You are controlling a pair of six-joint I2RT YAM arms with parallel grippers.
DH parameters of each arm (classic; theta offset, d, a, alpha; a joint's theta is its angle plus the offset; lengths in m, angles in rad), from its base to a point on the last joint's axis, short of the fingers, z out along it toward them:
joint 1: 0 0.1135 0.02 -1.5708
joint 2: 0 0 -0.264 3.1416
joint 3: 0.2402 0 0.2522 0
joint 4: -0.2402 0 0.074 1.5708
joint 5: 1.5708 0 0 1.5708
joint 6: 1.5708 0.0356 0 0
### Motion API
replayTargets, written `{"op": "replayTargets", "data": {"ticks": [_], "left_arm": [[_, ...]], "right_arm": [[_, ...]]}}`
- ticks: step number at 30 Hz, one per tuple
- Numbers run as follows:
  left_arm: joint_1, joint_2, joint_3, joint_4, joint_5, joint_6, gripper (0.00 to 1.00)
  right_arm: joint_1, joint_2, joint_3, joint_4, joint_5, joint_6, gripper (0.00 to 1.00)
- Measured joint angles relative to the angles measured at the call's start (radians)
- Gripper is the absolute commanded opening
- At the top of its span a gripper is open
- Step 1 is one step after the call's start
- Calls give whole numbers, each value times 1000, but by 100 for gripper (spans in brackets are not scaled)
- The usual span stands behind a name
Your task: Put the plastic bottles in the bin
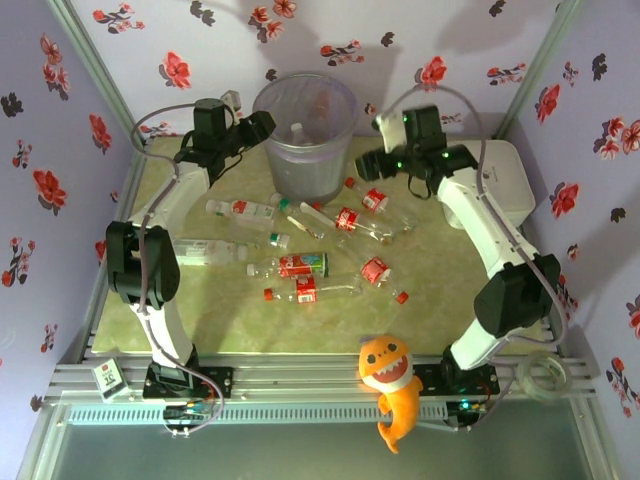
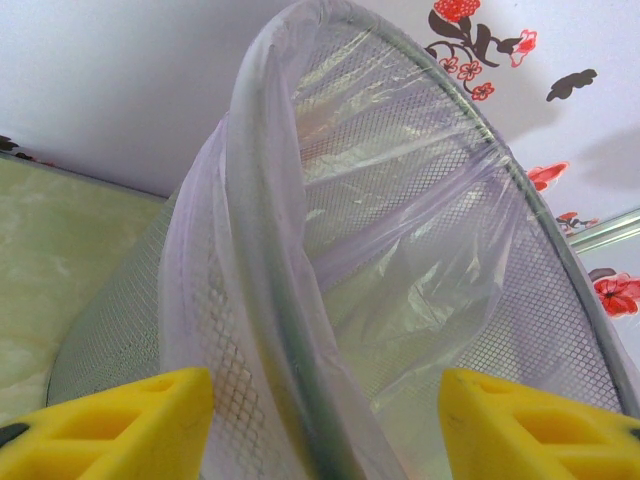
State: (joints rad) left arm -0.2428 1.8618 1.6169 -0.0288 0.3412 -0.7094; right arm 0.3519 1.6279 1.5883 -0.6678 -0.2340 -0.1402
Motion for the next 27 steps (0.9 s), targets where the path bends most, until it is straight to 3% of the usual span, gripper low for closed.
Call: {"op": "replayTargets", "data": {"ticks": [13, 27], "left_arm": [[0, 2, 0, 8, 0, -1, 62], [0, 5, -1, 15, -1, -16, 62]], "right_arm": [[159, -71, -388, -117, 63, 116, 74], [165, 50, -450, -76, 97, 171, 77]]}}
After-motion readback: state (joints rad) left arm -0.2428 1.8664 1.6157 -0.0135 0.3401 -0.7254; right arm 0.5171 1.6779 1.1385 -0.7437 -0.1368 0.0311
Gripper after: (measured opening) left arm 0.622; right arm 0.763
